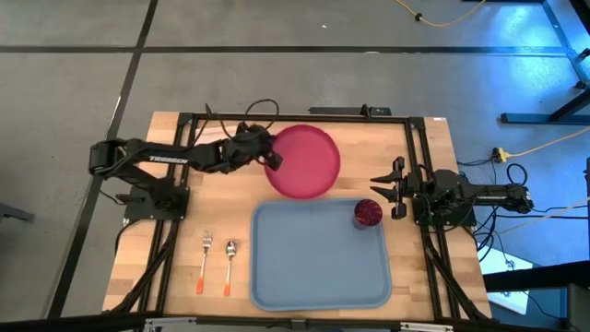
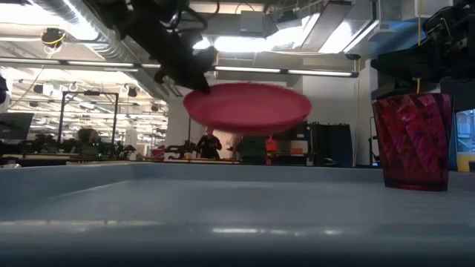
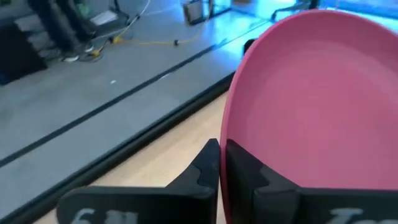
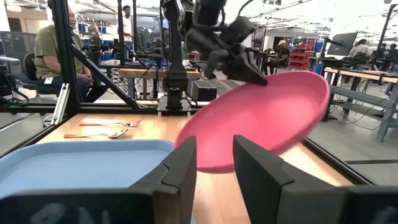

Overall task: Pick and place plate/cup/fork/spoon on tray
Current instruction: Put the pink plate in the middle of the blue tray

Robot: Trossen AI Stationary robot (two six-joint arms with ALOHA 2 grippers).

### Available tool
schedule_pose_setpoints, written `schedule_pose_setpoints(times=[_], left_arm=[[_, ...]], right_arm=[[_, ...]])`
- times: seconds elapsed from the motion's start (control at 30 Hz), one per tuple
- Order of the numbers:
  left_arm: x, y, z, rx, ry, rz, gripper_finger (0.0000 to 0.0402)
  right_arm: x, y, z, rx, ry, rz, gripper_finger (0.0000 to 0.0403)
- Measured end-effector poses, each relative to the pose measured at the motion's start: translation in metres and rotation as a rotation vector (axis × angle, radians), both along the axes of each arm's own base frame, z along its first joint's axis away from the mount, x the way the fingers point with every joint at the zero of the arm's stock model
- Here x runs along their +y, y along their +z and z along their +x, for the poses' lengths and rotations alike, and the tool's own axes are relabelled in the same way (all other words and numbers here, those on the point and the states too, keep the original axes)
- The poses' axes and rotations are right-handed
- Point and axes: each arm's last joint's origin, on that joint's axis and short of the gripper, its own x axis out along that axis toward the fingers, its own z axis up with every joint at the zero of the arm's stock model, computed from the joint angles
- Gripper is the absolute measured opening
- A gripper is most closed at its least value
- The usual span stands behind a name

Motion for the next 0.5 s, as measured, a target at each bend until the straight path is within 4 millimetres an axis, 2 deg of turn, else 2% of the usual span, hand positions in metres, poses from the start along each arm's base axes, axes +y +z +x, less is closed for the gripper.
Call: schedule_pose_setpoints(times=[0.2, 0.5], left_arm=[[-0.025, -0.001, 0.007, -0.029, -0.212, -0.103, 0.0005], [-0.071, -0.011, 0.015, -0.019, -0.362, -0.197, 0.0005]], right_arm=[[0.000, 0.000, 0.000, 0.000, 0.000, 0.001, 0.0110], [0.000, 0.000, 0.000, 0.000, 0.000, 0.001, 0.0110]])
